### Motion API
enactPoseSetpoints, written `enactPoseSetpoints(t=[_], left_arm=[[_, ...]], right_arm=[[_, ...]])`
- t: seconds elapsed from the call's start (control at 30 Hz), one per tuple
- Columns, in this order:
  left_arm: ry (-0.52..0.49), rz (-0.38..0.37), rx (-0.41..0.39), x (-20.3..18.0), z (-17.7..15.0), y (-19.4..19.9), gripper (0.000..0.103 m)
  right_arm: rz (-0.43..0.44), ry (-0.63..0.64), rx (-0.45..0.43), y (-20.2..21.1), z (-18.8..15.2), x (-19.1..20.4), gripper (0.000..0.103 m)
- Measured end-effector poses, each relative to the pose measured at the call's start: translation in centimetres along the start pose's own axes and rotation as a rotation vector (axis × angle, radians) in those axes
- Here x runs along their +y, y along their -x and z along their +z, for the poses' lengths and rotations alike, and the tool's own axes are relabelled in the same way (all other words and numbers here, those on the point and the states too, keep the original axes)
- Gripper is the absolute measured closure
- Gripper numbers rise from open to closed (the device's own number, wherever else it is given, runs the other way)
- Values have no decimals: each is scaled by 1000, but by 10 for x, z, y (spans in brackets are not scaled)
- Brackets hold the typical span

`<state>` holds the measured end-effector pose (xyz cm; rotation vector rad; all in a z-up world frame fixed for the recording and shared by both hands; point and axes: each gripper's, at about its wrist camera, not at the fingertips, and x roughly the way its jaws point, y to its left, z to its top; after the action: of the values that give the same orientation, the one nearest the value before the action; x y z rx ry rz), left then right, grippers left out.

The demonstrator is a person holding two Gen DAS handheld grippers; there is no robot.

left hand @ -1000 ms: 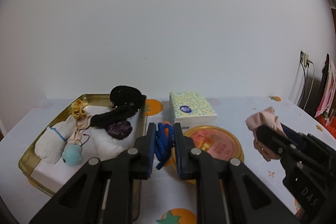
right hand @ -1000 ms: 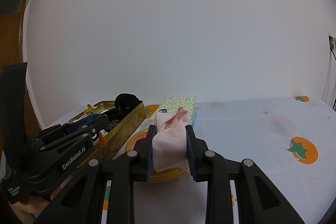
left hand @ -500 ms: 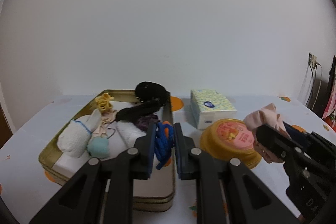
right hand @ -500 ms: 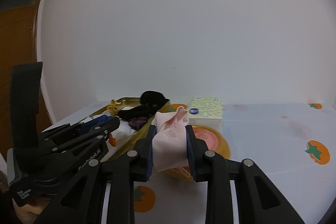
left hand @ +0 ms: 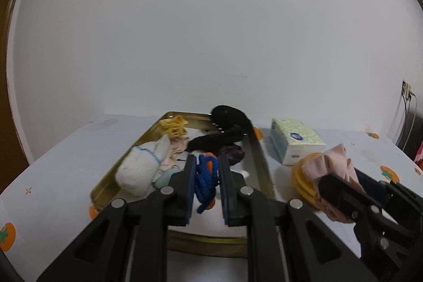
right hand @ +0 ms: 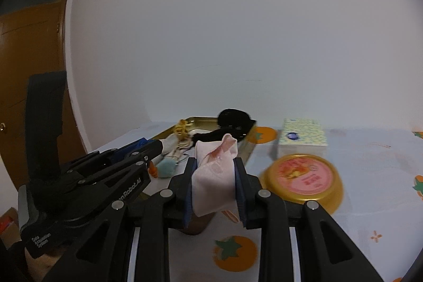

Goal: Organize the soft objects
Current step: 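Lift and carry the blue toy and pink cloth toward the gold tray, then lower both items into the gold tray and open both tools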

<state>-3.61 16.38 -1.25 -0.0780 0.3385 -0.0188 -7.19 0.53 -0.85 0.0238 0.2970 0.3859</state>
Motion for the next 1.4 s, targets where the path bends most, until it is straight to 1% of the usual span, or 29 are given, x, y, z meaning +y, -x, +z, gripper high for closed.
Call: enactPoseSetpoints(t=[0.23, 0.57, 0.7, 0.83, 1.03, 1.2, 1.4], left_arm=[[60, 21, 8, 28, 1, 1, 89], [58, 94, -1, 47, 3, -1, 89], [55, 125, 0, 55, 4, -4, 89], [58, 140, 10, 62, 6, -11, 89], [33, 164, 8, 61, 10, -21, 89], [29, 131, 29, 56, 15, -34, 89], [14, 114, 54, 45, 22, -58, 89]], right_arm=[[32, 15, -1, -9, 0, 22, 73], [72, 51, -10, -22, 1, 45, 73], [76, 57, -11, -32, 3, 50, 73], [72, 67, -18, -42, 7, 56, 73], [42, 88, -37, -55, 12, 59, 73], [-1, 82, -38, -68, 17, 52, 73], [-70, 57, -36, -86, 25, 39, 73]])
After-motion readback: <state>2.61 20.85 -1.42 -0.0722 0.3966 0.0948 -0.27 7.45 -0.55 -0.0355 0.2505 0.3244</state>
